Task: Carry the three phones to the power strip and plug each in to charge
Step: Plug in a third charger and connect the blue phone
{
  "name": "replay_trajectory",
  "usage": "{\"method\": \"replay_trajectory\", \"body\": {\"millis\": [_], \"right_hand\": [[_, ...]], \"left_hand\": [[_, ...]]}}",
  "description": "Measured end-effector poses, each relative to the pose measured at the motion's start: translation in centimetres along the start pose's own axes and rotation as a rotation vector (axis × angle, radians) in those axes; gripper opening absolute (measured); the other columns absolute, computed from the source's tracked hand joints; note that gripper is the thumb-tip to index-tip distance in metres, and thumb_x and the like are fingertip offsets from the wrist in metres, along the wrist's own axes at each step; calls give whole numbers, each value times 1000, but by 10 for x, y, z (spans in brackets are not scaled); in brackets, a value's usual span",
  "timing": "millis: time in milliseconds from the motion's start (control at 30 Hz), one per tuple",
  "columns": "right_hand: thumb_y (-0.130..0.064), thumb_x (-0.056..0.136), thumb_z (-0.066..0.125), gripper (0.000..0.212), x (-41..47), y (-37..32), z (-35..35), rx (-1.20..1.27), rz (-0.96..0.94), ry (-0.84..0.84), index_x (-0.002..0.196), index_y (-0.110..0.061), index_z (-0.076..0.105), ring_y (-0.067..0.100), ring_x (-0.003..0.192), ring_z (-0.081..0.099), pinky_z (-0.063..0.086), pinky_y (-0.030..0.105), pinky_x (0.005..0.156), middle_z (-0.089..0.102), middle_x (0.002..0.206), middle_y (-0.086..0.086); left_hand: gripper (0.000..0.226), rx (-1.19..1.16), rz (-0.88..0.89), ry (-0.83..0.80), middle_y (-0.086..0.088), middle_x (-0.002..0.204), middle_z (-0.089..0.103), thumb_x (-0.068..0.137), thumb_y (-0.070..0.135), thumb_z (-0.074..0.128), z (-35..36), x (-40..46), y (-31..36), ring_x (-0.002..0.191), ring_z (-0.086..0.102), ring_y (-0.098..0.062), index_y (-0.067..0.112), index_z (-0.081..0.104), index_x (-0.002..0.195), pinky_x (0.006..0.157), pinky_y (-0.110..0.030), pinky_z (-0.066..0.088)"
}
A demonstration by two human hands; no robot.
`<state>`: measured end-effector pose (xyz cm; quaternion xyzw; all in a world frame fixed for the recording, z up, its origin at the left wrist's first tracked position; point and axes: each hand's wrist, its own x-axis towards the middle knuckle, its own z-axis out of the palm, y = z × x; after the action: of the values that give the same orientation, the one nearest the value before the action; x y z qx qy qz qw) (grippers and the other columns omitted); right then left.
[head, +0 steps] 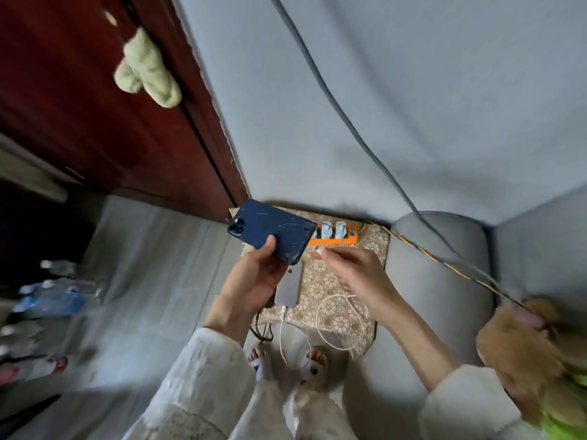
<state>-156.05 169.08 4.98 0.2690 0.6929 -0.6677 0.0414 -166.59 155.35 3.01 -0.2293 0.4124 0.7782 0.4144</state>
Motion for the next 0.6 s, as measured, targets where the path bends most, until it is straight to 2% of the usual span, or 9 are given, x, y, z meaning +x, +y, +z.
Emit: {"method": "replay_trajectory", "body": {"millis": [67,100,167,233,367,467,600], "right_hand": [[-32,87,56,23,-8,-18,3,2,-62,10,69,-24,69,8,39,24,21,25,44,34,36,-10],[-35,85,57,28,-12,-25,4,0,-85,14,63,-20,66,9,40,23,21,26,45,32,37,-10],[-44,77,60,39,-19,-36,7,19,-115,37,70,-6,65,7,38,22,20,21,42,30,37,-11],[-48,72,62,40,-23,-44,8,54,-144,56,79,-9,70,5,38,22,21,18,40,29,37,-12],[-48,71,63,51,-34,-57,7,40,-200,75,85,1,65,8,41,23,20,26,44,28,39,-12],[-32,80,64,26,-43,-65,5,70,-190,61,82,-7,72,7,37,24,24,17,39,28,38,-11],[-22,84,63,24,-49,-72,0,36,-175,80,83,1,68,6,35,24,24,17,38,30,40,-9]], "left_hand": [[13,-8,14,-37,0,71,74,90,10,49,11,-20,7,63,69,-9,9,62,93,59,-18,57],[13,-21,19,-50,-1,71,74,90,9,50,16,-28,9,63,70,-10,8,62,92,59,-19,57],[11,-38,41,-64,-2,67,73,89,8,51,22,-43,16,60,70,-11,8,61,90,60,-21,58],[10,-29,70,-87,-2,64,73,88,7,51,29,-55,22,58,69,-11,8,61,88,59,-21,58],[11,-23,107,-116,-3,63,73,88,6,51,39,-71,27,57,69,-11,8,61,86,57,-19,57],[10,-30,111,-140,-4,66,73,87,7,51,43,-78,28,59,69,-11,8,61,88,58,-19,57],[9,-29,107,-142,-5,68,72,87,8,52,43,-84,23,62,68,-13,8,62,88,61,-21,57]]}}
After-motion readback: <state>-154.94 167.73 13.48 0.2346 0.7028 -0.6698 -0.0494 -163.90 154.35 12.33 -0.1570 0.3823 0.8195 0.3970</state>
